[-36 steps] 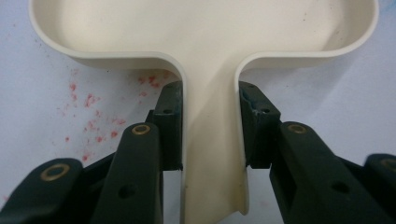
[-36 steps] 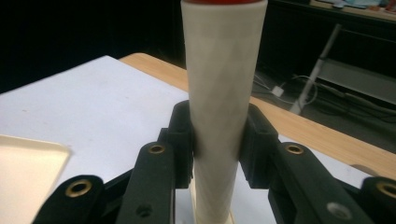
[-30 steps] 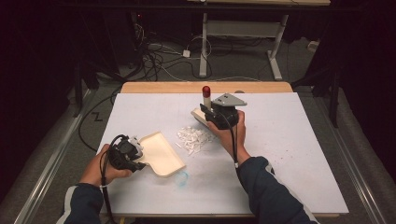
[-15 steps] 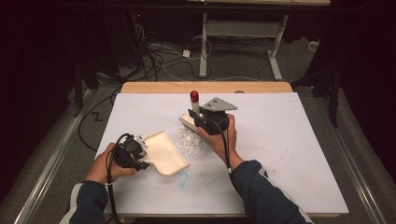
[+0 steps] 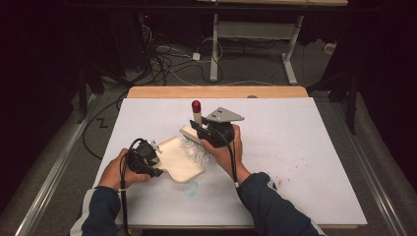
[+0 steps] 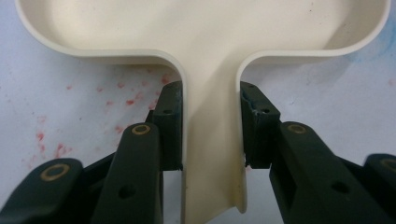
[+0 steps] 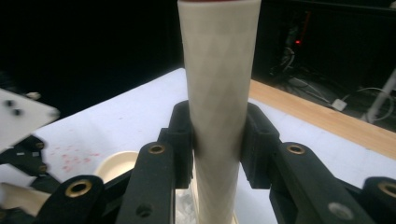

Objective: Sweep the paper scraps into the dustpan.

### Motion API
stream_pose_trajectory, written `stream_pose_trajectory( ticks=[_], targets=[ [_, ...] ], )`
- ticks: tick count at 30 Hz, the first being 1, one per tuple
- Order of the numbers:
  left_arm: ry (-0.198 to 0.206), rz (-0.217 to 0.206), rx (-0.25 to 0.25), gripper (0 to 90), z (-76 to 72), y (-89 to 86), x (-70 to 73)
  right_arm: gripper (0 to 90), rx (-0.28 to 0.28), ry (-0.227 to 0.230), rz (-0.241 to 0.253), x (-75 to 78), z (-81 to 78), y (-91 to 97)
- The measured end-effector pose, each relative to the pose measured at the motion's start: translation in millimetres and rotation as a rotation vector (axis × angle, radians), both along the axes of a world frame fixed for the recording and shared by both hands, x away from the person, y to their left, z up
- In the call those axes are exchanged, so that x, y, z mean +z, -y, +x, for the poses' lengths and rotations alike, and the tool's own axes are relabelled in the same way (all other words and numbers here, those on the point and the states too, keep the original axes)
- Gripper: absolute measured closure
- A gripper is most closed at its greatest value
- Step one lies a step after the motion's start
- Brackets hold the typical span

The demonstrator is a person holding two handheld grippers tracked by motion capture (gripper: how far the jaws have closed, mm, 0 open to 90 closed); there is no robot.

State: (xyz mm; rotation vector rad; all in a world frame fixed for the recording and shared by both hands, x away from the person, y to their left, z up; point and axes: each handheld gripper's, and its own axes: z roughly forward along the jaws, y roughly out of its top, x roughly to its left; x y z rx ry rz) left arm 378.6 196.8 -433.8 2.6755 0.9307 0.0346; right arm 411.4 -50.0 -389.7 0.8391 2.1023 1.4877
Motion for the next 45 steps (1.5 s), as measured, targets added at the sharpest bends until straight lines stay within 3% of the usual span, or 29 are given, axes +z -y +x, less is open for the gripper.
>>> stream_pose_trajectory(
  ticks=[5, 9, 14, 17, 20, 24, 29, 33, 38, 45],
  targets=[
    [0.000, 0.012, 0.000, 63.0, -0.1, 4.1, -0.2, 70.7, 0.053, -0.009, 0.020, 2.4, -10.5, -6.7],
    [0.001, 0.014, 0.000, 63.0, -0.9, 4.1, -0.1, 70.7, 0.110, 0.006, 0.002, 5.4, -25.8, -18.7],
    [-0.007, 0.009, 0.000, 63.0, -1.7, 2.4, -0.7, 70.8, 0.136, 0.024, 0.002, 11.1, -33.8, -22.0],
    [-0.010, 0.006, 0.005, 63.0, -2.3, 0.6, -0.7, 70.9, 0.128, 0.077, -0.006, 25.7, -35.1, -15.9],
    [-0.016, 0.005, 0.006, 63.0, -3.2, -1.7, -0.7, 70.8, 0.117, 0.077, 0.019, 33.4, -32.9, -9.9],
    [-0.024, 0.004, 0.008, 63.0, -4.1, -4.9, -1.4, 70.8, 0.087, 0.101, 0.052, 45.7, -24.8, 4.3],
    [-0.030, 0.008, 0.010, 63.0, -4.6, -6.4, -2.6, 70.8, 0.030, 0.114, 0.050, 49.0, -5.3, 22.9],
    [-0.035, 0.008, 0.016, 63.0, -5.7, -8.7, -2.6, 70.8, -0.057, 0.094, 0.038, 37.8, 20.3, 35.9],
    [-0.044, 0.011, 0.025, 63.0, -8.0, -12.9, -3.0, 70.8, -0.102, 0.075, 0.024, 23.1, 38.5, 34.6],
    [-0.049, 0.010, 0.031, 63.0, -9.4, -19.2, -4.2, 70.8, -0.105, 0.082, -0.031, 6.9, 48.3, 21.7]
  ],
)
